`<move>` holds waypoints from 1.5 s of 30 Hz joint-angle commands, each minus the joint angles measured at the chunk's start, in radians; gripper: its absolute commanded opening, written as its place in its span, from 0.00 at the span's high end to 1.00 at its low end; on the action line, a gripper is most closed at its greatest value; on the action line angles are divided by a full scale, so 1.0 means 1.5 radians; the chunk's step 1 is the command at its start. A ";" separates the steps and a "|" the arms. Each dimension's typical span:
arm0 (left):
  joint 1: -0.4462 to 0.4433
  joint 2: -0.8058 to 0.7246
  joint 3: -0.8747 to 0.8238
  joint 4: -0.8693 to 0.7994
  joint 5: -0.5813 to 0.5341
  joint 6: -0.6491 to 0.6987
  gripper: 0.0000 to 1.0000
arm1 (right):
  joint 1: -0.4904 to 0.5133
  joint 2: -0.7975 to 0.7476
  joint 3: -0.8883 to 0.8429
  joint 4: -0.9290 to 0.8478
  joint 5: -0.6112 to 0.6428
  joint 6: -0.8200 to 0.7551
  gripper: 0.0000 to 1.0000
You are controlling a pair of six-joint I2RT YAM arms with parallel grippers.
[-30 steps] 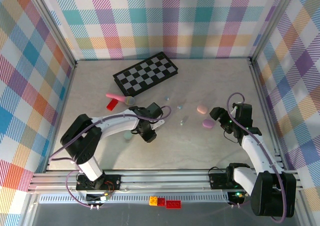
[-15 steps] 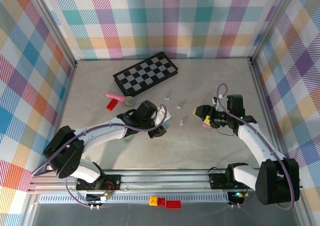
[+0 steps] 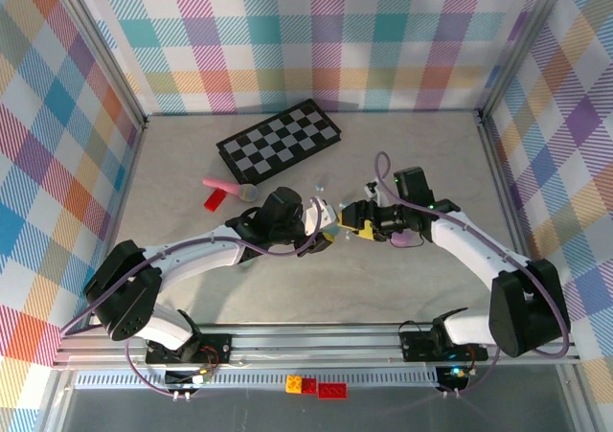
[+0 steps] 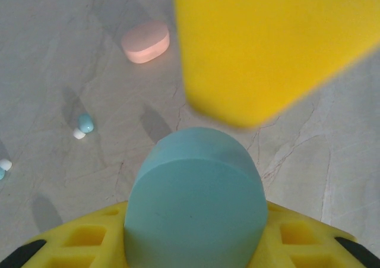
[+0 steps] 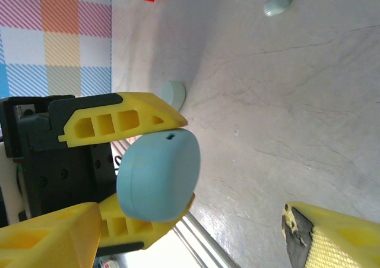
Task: Insert wireless bluetooth earbuds into charging case
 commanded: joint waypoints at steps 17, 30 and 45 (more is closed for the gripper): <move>-0.006 0.000 -0.001 0.057 0.004 0.011 0.65 | 0.043 0.042 0.055 -0.013 0.038 0.011 0.78; 0.010 -0.107 -0.151 0.420 -0.004 -0.160 0.00 | -0.019 -0.055 0.007 0.209 -0.140 0.201 0.86; 0.023 -0.009 -0.219 0.860 0.072 -0.225 0.16 | -0.080 -0.014 -0.123 0.853 -0.226 0.718 1.00</move>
